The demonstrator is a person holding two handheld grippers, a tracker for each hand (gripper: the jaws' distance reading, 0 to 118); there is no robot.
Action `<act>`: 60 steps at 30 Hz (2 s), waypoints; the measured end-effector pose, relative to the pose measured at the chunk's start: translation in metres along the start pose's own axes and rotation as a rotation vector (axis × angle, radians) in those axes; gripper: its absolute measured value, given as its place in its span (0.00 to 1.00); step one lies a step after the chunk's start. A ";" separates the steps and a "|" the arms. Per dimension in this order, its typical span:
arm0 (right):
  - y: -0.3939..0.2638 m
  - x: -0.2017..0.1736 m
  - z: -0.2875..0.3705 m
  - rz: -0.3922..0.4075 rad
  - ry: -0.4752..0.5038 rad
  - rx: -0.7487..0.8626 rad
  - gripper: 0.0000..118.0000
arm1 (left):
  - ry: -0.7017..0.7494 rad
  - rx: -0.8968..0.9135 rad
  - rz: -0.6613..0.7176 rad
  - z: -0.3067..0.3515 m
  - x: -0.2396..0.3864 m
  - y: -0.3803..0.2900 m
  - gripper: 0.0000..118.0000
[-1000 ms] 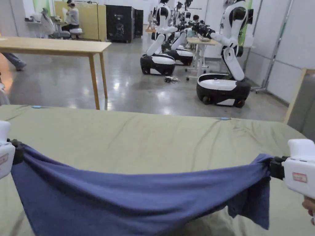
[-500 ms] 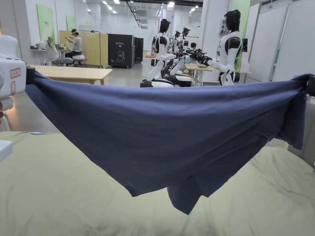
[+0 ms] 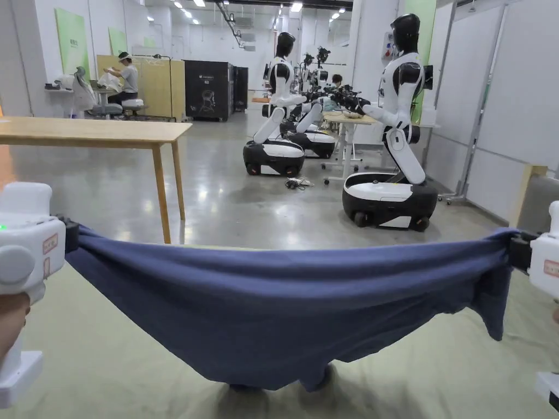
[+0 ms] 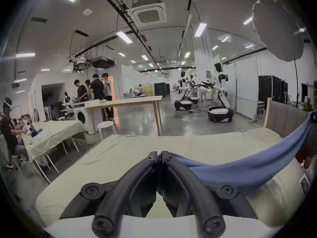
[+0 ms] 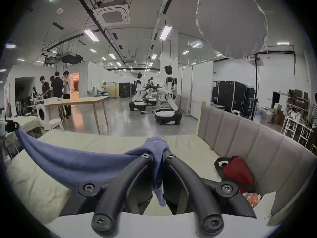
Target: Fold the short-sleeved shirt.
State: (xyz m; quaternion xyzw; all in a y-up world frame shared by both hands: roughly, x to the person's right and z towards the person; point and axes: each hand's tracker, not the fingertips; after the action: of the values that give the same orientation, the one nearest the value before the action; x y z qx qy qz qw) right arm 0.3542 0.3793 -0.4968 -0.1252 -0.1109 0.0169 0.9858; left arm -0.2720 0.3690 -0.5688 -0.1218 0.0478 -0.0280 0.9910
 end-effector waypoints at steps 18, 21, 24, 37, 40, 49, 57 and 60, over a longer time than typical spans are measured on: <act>-0.294 0.017 0.130 0.051 0.088 -0.552 0.08 | -0.083 -0.513 0.097 0.140 -0.059 -0.261 0.07; -0.272 0.020 0.147 0.038 0.067 -0.430 0.23 | -0.014 -0.429 0.077 0.158 -0.063 -0.243 0.84; -0.213 0.002 0.181 0.041 0.095 -0.260 0.65 | -0.022 -0.206 0.046 0.195 -0.049 -0.200 1.00; -0.158 -0.119 0.213 0.031 0.193 0.141 0.00 | -0.176 0.058 -0.034 0.241 0.051 -0.155 0.04; -0.165 -0.126 0.207 0.016 0.290 0.117 0.00 | -0.121 -0.009 -0.063 0.236 0.026 -0.168 0.02; -0.193 -0.143 0.181 0.010 0.326 -0.001 0.00 | 0.012 -0.324 0.006 0.206 -0.075 -0.244 0.70; -0.219 -0.161 0.146 0.067 0.320 -0.131 0.00 | -0.015 -0.465 0.012 0.135 -0.067 -0.296 0.98; -0.223 -0.159 0.135 0.088 0.305 -0.159 0.00 | -0.008 -0.491 0.008 0.100 -0.064 -0.306 0.93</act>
State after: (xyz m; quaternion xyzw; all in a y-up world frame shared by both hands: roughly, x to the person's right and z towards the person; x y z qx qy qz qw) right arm 0.1703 0.1866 -0.3478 -0.2088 0.0443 0.0319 0.9764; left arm -0.3384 0.1002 -0.3918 -0.3590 0.0499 -0.0111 0.9319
